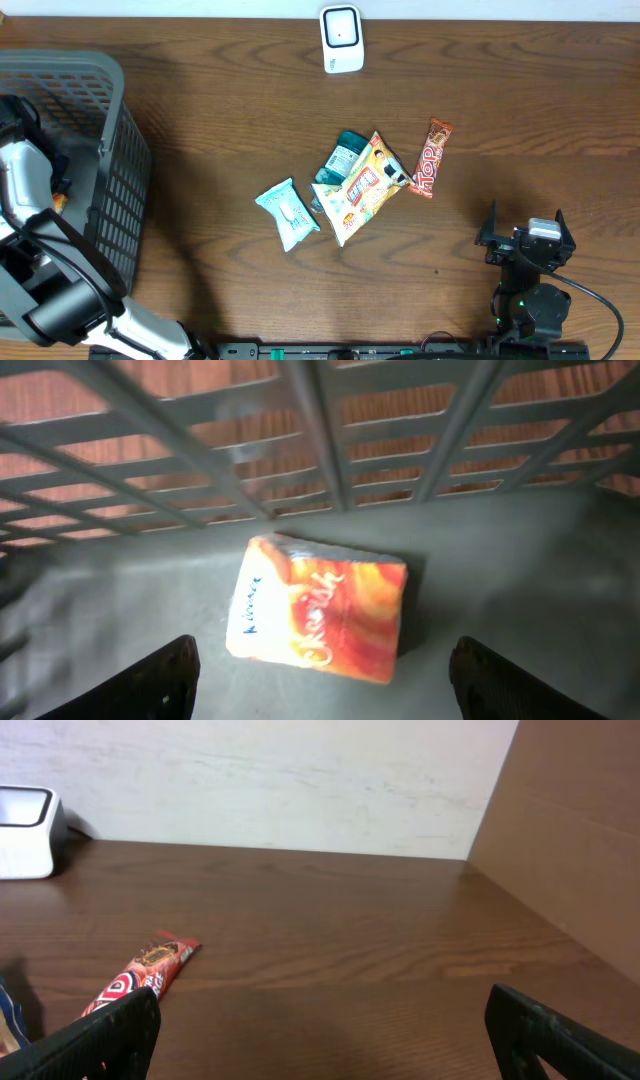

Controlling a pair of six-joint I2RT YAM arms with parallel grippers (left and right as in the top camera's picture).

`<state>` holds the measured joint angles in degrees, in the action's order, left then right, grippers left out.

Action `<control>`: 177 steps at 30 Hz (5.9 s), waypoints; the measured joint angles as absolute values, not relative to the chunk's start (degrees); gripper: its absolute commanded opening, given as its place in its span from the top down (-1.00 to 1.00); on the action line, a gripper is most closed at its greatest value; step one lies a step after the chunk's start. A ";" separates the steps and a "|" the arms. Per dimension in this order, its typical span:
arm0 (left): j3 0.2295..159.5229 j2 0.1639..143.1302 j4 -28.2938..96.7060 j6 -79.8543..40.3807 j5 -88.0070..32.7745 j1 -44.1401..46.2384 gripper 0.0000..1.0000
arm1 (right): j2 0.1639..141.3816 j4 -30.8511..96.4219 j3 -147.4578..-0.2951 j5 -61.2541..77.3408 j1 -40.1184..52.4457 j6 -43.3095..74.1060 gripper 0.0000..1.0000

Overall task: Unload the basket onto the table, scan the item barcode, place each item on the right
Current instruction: 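Reach into the basket and grasp the orange tissue pack, then carry the orange tissue pack left of the bottle and release it, then return the left arm to rest and raise the right gripper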

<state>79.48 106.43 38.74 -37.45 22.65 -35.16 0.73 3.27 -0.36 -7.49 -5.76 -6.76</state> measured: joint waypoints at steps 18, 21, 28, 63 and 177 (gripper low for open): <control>79.48 113.93 35.81 -36.84 22.65 -35.16 0.00 | 0.73 3.25 -0.36 -7.49 -5.76 -6.76 -0.98; 79.48 114.61 35.75 -36.36 22.68 -35.16 0.41 | 0.73 3.25 -0.36 -7.49 -5.76 -6.76 -0.99; 79.50 114.59 35.55 -35.11 23.29 -35.14 0.85 | 0.73 3.25 -0.36 -7.49 -5.76 -6.76 -0.99; 77.23 114.43 33.36 -31.33 26.70 -37.67 0.85 | 0.73 3.25 -0.36 -7.49 -5.76 -6.76 -0.98; 83.59 56.90 18.92 16.23 28.14 25.17 -0.96 | 0.73 3.25 -0.36 -7.49 -5.76 -6.76 -0.98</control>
